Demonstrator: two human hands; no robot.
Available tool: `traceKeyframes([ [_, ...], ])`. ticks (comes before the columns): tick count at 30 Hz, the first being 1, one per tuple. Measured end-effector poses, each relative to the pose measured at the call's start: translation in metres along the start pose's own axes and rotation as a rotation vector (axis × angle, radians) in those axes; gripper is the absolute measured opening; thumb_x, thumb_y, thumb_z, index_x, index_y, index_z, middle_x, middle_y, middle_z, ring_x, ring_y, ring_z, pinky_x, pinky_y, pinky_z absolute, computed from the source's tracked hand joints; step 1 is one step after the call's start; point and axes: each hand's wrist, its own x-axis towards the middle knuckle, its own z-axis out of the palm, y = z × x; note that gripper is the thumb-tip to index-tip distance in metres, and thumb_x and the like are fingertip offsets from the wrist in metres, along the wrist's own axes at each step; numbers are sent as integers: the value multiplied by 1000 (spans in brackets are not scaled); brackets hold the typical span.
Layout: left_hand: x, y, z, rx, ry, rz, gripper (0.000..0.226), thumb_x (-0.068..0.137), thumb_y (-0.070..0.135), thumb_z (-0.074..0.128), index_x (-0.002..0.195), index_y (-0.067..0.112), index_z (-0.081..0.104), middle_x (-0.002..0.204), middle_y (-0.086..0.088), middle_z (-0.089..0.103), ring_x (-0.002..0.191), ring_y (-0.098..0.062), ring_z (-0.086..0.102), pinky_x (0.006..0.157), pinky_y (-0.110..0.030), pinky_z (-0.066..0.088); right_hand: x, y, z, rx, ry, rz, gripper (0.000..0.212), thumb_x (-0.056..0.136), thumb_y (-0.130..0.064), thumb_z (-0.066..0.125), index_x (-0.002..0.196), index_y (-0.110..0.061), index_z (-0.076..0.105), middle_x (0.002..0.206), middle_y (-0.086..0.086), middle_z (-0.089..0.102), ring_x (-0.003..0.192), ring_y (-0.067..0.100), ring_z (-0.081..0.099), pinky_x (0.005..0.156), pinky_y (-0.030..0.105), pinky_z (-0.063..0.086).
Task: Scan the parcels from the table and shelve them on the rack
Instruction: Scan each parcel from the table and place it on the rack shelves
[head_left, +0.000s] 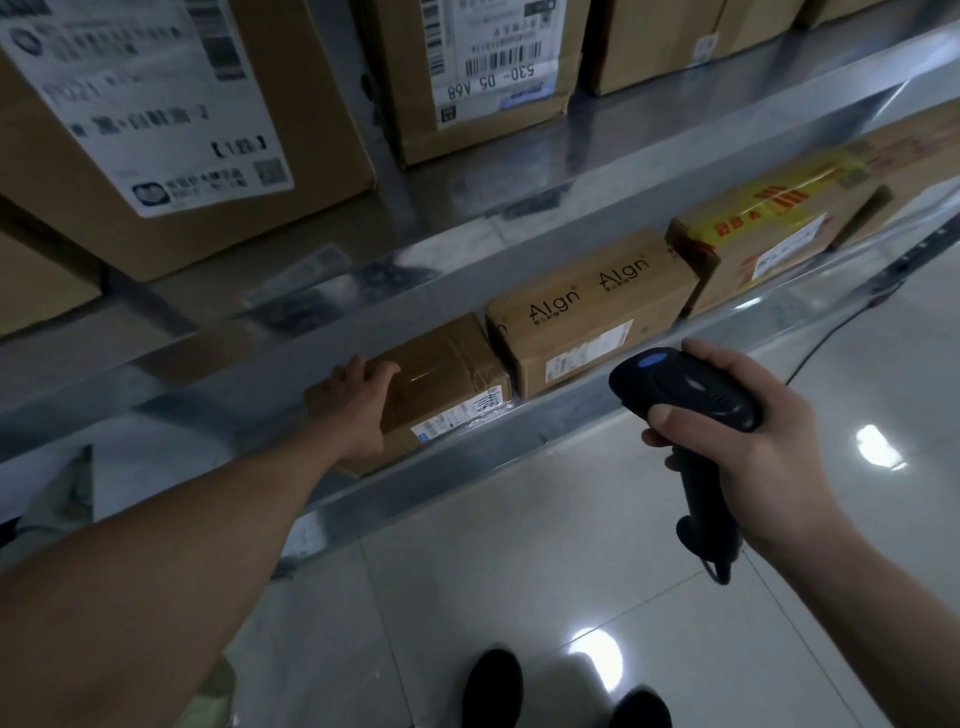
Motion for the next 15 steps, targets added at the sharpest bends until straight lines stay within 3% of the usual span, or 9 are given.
traceKeyframes([
  [8,-5,5,2,-5,45,-18,95,76,22,80,149,31,20,152,-8,18,136,-33,32,102,-51,44,-4,0,0,-23,-27,4,78,53,-33,92,126,-32,64,110,5,74,87,34,74,64,38,57],
  [12,-13,8,-1,-9,32,-20,110,70,42,87,153,29,15,158,-10,10,141,-37,27,107,-54,41,-8,-10,-7,-15,-11,-3,71,60,-27,85,128,-28,63,109,5,74,87,34,74,65,39,57],
  [15,-26,14,-9,-40,61,-6,110,71,52,84,153,25,16,159,-10,14,142,-35,27,110,-55,37,-11,-20,-12,-13,2,-8,71,65,-17,92,129,-25,63,108,6,75,88,36,73,65,40,56],
])
